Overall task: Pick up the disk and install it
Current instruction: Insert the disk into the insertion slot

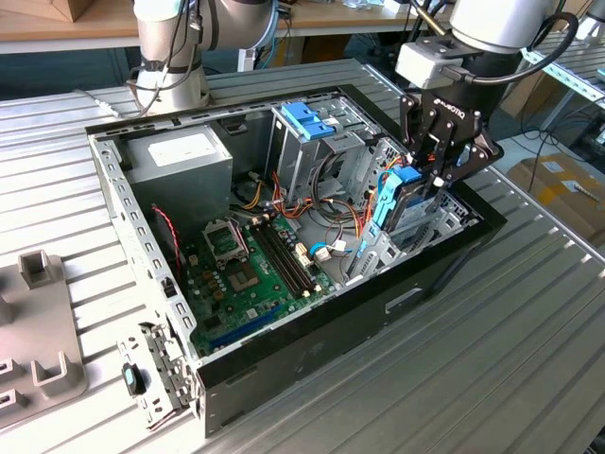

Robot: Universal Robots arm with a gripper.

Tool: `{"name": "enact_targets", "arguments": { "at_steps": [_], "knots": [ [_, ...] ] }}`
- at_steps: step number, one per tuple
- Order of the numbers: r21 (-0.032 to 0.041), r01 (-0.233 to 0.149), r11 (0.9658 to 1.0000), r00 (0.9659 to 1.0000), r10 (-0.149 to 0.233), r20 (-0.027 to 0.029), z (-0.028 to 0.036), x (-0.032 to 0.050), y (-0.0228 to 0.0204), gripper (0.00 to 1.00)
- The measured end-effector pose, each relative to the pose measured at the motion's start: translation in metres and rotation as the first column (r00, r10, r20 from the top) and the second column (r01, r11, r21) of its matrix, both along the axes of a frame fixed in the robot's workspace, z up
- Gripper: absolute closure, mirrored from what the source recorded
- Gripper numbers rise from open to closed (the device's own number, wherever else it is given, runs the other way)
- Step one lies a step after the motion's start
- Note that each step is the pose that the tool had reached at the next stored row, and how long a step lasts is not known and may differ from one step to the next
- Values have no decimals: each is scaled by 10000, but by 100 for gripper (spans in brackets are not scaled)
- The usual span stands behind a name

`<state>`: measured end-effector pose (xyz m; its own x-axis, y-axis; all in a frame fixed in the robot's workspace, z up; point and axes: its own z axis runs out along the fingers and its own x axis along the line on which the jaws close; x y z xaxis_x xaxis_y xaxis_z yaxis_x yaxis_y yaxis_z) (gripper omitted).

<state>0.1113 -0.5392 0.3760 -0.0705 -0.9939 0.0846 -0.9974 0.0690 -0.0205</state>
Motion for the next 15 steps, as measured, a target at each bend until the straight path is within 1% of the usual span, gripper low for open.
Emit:
{"name": "enact_targets", "arguments": {
  "at_steps": [1, 2, 3, 6, 7, 15],
  "knots": [
    [15, 0, 10000, 10000, 0, 0, -6, 0, 1, 64],
    [6, -1, 10000, 10000, 1, 0, -4, 0, 0, 64],
    [-7, -1, 10000, 10000, 1, 0, 2, 0, 0, 58],
    [-6, -1, 10000, 10000, 1, 0, 1, 0, 0, 57],
    [-8, -1, 10000, 10000, 1, 0, 2, 0, -1, 51],
    [-6, 0, 10000, 10000, 0, 0, 1, -7, -2, 51]
  ]
}}
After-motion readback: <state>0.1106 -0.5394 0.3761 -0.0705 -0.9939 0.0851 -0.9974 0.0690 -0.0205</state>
